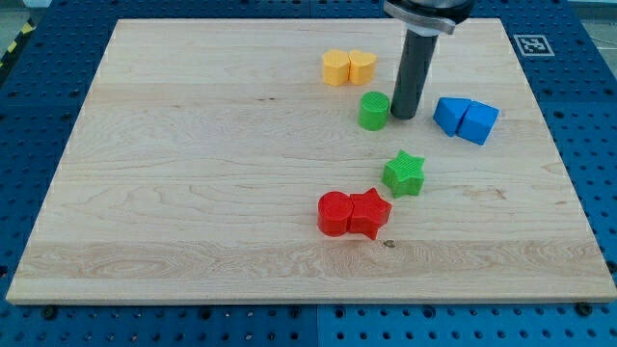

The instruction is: Move blue triangle to the top left of the green star

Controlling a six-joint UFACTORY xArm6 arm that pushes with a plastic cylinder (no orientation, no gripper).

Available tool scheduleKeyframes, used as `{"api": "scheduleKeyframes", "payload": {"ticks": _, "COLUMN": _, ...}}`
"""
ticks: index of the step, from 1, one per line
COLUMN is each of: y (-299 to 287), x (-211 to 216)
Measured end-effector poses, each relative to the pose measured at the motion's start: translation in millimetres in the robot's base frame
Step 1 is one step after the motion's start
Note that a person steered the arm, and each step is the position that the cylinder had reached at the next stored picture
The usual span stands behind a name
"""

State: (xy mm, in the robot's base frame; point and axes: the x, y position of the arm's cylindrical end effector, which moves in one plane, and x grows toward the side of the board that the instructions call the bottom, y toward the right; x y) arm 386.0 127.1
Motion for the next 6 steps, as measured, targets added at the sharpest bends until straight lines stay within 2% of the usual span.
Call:
{"api": "scheduleKeyframes", "payload": {"ticks": 2, "y": 52.2, "x": -54.7}}
{"api": "scheduleKeyframes", "payload": {"ticks": 3, "y": 78.8, "x": -47.8}}
{"api": "scheduleKeyframes", "payload": {"ticks": 5, "y": 76.4, "x": 4.9}}
{"api": "scheduleKeyframes", "payload": {"ticks": 6, "y": 55.7, "x": 19.3}}
